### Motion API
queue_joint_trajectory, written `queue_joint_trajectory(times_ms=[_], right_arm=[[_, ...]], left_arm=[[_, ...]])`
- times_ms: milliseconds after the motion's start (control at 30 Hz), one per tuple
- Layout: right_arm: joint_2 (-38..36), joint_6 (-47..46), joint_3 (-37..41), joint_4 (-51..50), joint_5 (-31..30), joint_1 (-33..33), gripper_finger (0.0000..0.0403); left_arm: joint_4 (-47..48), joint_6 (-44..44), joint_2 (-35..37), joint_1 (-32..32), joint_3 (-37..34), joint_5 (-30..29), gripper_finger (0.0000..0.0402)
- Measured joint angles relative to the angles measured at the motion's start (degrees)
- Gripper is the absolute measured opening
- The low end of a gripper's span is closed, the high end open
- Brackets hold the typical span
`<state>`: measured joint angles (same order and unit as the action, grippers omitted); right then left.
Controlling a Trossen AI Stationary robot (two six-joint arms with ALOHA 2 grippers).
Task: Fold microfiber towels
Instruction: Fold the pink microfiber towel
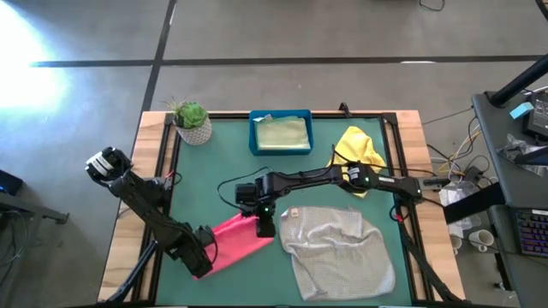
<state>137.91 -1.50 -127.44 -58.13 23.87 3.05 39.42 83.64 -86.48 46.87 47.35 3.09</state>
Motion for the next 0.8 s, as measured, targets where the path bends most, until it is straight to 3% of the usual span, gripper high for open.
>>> queue_joint_trajectory(times_ms=[167,400,700,800], right_arm=[[0.0,-3.0,0.0,5.0,-4.4,-1.3,0.0086],[-0.1,-7.5,0.0,5.5,-4.5,-3.5,0.0086],[-3.8,-7.4,0.0,2.3,-4.4,-7.3,0.0086],[-5.8,-6.5,0.0,-0.7,-0.8,-6.8,0.0086]], left_arm=[[0.0,0.0,0.0,0.0,0.0,0.0,0.0166],[-0.7,0.0,0.0,0.0,0.0,-0.3,0.0166],[-8.5,0.0,0.1,-0.6,-2.6,-3.9,0.0166],[-8.5,-0.3,0.7,-0.6,-2.2,-6.3,0.0166]])
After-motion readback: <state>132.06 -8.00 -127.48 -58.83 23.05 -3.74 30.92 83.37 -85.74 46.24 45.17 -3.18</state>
